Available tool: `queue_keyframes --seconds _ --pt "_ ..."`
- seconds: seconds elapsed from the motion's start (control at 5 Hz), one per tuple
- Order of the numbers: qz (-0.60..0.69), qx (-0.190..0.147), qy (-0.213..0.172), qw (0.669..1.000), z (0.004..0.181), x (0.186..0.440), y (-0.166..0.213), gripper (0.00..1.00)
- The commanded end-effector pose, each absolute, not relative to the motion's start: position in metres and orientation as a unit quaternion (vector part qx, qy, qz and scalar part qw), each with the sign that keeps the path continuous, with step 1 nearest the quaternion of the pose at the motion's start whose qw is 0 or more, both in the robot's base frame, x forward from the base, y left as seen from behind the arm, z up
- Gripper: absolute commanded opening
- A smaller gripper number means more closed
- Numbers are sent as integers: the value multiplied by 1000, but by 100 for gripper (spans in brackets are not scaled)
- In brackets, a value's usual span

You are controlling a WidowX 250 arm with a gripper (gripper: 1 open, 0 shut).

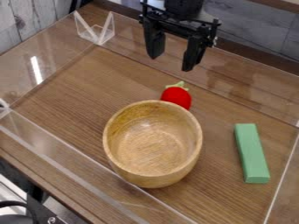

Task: Move the red fruit to the left

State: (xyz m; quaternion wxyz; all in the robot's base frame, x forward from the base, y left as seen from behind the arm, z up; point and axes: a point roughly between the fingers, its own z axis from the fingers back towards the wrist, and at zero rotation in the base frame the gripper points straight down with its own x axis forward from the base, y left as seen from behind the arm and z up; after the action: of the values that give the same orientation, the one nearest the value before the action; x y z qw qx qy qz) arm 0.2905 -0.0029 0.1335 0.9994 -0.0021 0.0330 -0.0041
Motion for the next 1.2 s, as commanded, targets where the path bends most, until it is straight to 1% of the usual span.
queue_keyframes --seconds 0.0,0.2,0.4,0.6,1.0 --pt "27 -3 32 999 116 292 1 100" --pt "70 -9 22 997 90 297 2 100" --pt "95 -18 3 995 84 311 -4 100" --pt "116 -23 -12 993 84 323 -8 100" --pt "107 -25 -27 994 73 318 1 100"
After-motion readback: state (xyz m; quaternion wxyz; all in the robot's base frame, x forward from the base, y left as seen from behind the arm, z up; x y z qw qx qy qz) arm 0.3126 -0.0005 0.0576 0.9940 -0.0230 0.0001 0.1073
